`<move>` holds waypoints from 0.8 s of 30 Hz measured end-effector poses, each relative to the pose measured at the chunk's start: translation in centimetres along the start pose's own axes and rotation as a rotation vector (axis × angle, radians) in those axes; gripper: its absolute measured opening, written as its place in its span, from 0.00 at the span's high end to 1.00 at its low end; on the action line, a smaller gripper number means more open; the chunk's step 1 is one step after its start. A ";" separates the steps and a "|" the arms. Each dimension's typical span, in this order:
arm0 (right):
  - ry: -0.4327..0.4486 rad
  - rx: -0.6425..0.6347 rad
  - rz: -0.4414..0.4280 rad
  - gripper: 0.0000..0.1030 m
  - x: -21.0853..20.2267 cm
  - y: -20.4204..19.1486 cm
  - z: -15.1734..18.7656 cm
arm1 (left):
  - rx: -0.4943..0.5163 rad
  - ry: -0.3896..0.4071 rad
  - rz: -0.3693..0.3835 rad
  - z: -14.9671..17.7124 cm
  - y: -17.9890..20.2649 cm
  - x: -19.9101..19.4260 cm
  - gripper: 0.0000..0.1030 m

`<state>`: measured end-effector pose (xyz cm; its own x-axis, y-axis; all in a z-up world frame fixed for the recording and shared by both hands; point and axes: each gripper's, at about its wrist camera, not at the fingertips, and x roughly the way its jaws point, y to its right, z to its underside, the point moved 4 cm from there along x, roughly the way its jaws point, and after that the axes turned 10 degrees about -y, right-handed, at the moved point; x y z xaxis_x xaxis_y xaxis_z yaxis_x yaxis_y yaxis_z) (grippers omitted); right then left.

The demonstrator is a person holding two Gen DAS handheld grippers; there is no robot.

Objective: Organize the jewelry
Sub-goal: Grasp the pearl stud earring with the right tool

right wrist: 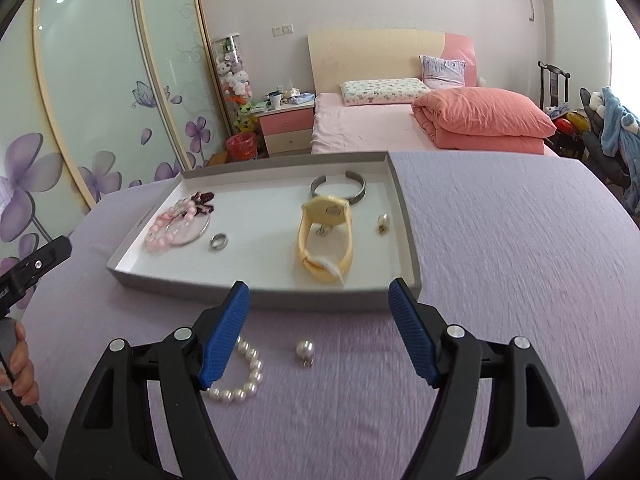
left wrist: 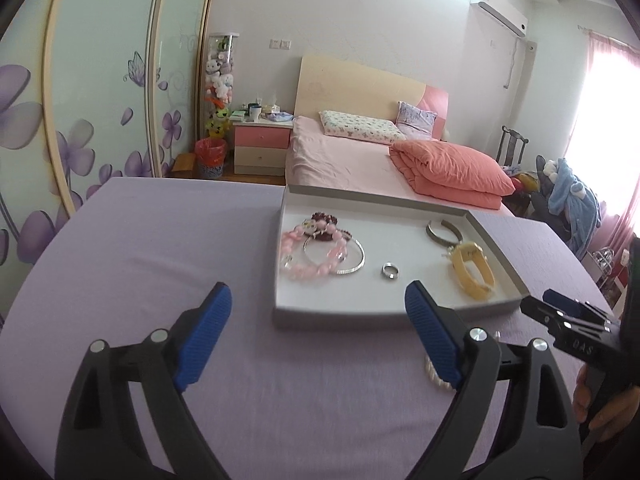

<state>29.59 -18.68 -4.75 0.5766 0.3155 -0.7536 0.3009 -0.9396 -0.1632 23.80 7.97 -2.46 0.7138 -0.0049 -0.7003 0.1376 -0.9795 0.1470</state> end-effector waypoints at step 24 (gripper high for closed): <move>-0.108 -0.015 0.048 0.44 1.1 -0.4 4.6 | 0.009 -0.007 -0.019 5.0 -1.4 -2.2 0.10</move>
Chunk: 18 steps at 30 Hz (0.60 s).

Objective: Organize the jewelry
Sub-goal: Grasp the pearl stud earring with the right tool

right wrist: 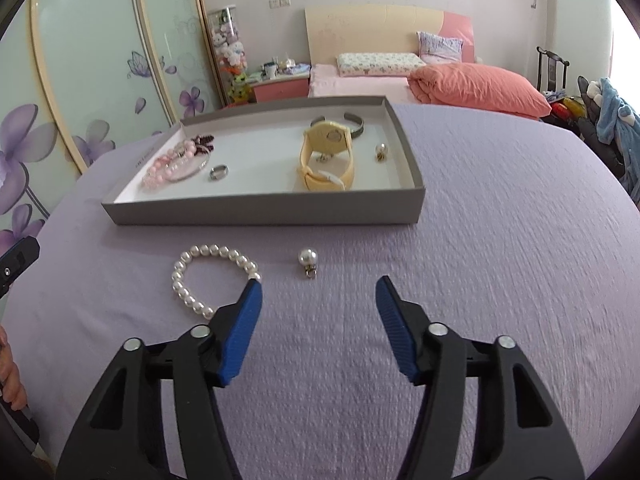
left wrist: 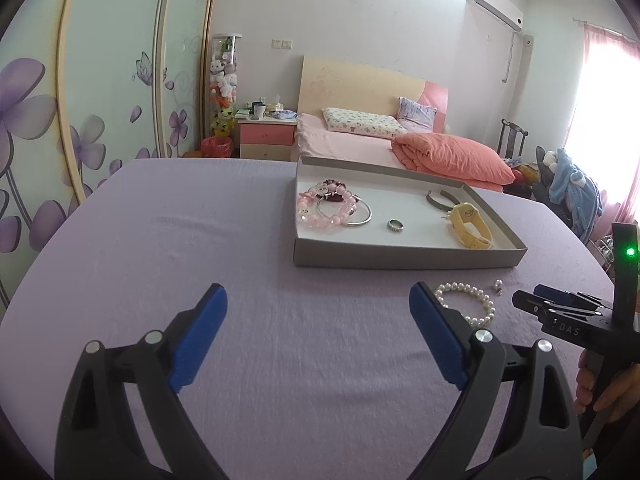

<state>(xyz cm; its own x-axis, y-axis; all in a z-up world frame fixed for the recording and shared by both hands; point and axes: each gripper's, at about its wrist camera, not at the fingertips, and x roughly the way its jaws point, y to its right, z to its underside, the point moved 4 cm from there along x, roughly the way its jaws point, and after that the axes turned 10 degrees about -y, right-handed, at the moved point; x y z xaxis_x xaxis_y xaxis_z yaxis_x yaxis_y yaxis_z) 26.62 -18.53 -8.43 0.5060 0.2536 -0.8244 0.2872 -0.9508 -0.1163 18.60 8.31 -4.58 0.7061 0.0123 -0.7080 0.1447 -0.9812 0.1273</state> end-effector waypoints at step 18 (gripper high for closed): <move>-0.063 -0.026 0.016 0.71 2.6 -0.9 -1.5 | -0.005 -0.022 0.006 0.6 -0.1 1.0 0.10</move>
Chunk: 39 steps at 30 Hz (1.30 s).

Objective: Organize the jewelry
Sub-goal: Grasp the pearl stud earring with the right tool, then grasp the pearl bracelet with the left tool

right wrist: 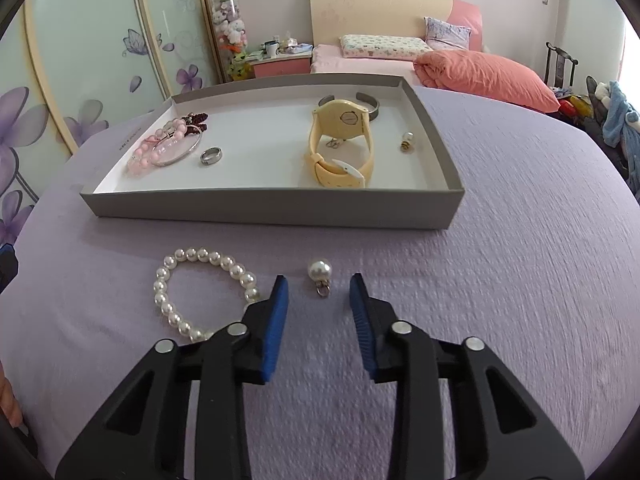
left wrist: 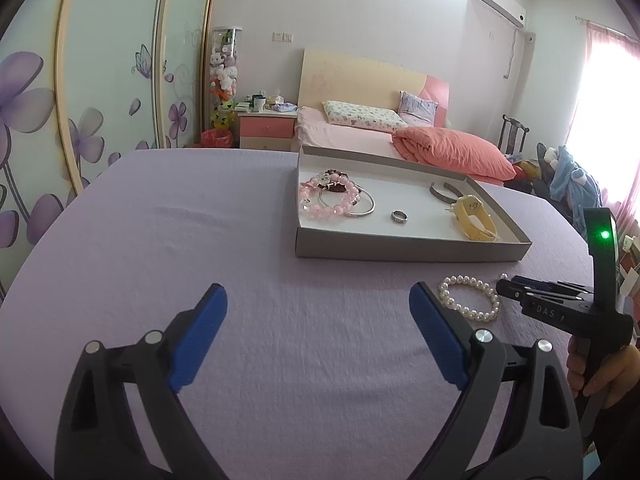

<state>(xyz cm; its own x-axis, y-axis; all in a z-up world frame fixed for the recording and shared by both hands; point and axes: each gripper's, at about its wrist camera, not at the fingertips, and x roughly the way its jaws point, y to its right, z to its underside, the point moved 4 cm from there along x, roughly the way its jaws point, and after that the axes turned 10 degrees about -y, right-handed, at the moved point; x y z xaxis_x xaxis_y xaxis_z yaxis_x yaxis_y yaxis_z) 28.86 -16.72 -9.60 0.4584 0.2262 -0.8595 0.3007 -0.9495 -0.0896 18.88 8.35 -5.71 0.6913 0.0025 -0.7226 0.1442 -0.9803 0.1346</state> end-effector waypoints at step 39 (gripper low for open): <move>0.100 0.042 -0.072 0.87 -5.3 2.7 0.9 | 0.189 -0.235 0.118 0.1 11.9 7.7 0.39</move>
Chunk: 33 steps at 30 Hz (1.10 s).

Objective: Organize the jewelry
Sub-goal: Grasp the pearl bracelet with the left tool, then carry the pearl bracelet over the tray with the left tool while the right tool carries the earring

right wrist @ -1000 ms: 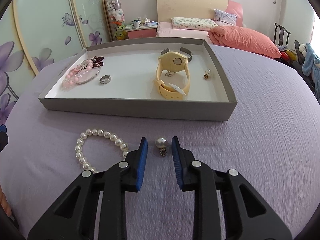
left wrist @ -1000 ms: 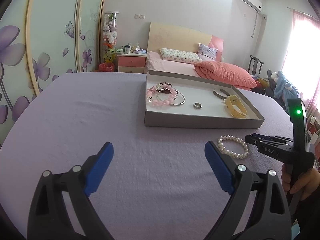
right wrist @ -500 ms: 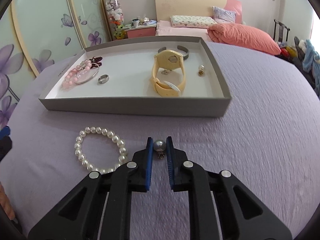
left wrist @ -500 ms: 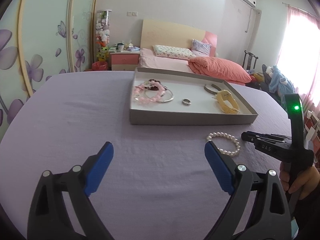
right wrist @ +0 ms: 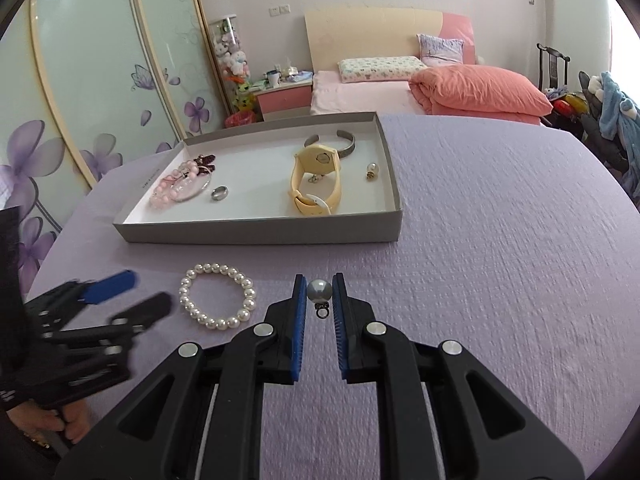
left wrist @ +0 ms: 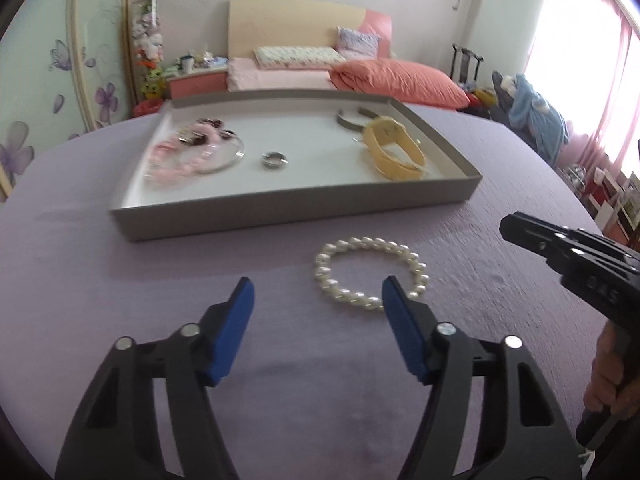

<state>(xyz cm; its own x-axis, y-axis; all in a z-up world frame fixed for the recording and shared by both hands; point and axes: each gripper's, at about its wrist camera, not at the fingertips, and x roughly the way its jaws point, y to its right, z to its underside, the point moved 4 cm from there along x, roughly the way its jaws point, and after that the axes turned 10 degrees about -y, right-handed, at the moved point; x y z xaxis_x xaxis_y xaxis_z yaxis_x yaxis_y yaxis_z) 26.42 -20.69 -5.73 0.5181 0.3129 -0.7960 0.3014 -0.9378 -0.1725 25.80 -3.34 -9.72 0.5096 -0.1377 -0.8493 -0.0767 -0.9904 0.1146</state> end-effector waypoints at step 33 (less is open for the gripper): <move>0.044 0.017 -0.042 0.87 -1.2 0.7 -0.1 | 0.034 0.010 0.032 -0.4 1.0 -0.4 0.91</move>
<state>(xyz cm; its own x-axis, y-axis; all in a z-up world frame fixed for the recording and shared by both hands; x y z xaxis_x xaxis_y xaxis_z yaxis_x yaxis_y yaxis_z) 26.08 -21.71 -4.87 0.5402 0.3584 -0.7614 0.3102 -0.9259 -0.2157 25.88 -4.33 -9.09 0.5146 -0.1696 -0.8405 -0.1217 -0.9848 0.1242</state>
